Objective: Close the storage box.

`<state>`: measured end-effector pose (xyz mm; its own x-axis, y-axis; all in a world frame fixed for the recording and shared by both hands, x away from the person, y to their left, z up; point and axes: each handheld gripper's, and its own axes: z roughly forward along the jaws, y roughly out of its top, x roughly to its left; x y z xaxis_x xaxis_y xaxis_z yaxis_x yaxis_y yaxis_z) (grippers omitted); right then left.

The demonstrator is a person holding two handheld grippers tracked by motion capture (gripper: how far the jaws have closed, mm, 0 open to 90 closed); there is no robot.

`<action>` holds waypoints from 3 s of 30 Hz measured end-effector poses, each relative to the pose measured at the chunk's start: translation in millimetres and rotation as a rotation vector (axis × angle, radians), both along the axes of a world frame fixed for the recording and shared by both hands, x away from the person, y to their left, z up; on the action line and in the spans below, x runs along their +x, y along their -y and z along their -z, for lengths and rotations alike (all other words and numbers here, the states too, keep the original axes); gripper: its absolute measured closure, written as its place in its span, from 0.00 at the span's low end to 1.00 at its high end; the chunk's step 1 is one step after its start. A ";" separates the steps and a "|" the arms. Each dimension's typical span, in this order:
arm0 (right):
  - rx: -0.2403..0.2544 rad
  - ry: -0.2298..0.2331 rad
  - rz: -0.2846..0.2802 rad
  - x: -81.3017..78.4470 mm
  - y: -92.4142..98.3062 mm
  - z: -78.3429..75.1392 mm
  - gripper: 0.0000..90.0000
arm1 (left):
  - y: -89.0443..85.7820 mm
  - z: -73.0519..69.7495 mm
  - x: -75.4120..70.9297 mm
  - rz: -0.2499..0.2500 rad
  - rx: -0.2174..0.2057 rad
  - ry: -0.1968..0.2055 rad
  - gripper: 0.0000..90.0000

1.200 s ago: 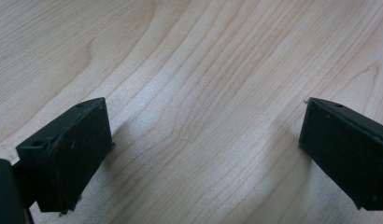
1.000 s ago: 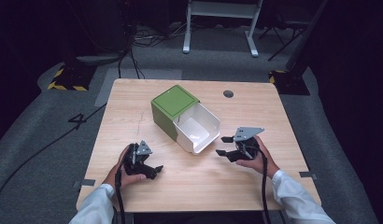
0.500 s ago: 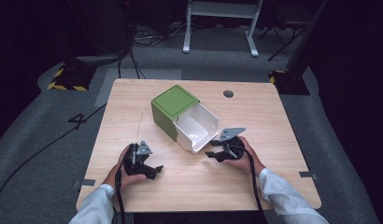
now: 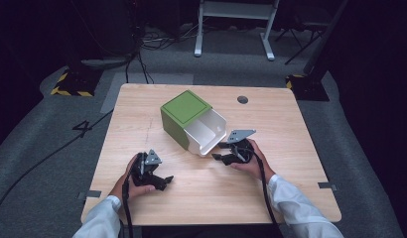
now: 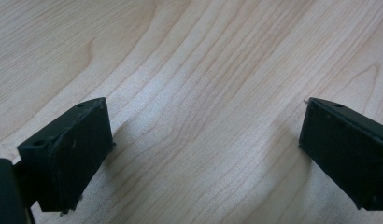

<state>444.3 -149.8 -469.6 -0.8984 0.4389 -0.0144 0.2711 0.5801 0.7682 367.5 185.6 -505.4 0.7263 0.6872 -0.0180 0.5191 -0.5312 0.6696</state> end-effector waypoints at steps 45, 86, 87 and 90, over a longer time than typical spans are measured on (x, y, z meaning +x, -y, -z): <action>0.077 0.026 0.026 30.9 -46.2 -10.0 0.55 | 0.0 -0.1 0.0 0.000 0.001 0.000 0.03; -0.126 0.104 0.017 5.6 -3.8 -30.2 0.27 | -0.1 0.0 -0.6 -0.003 0.000 -0.001 0.03; -0.123 0.102 0.020 5.1 -2.0 -30.7 0.27 | -0.1 0.0 -0.6 -0.003 0.000 -0.001 0.03; -0.142 0.117 0.030 3.1 2.9 -31.8 0.26 | -0.1 0.0 -0.6 -0.003 0.000 -0.001 0.03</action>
<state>447.4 -152.8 -437.9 -0.8734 0.4520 -0.1814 0.2040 0.6777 0.7065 366.9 185.7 -505.4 0.7243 0.6892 -0.0187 0.5211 -0.5295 0.6694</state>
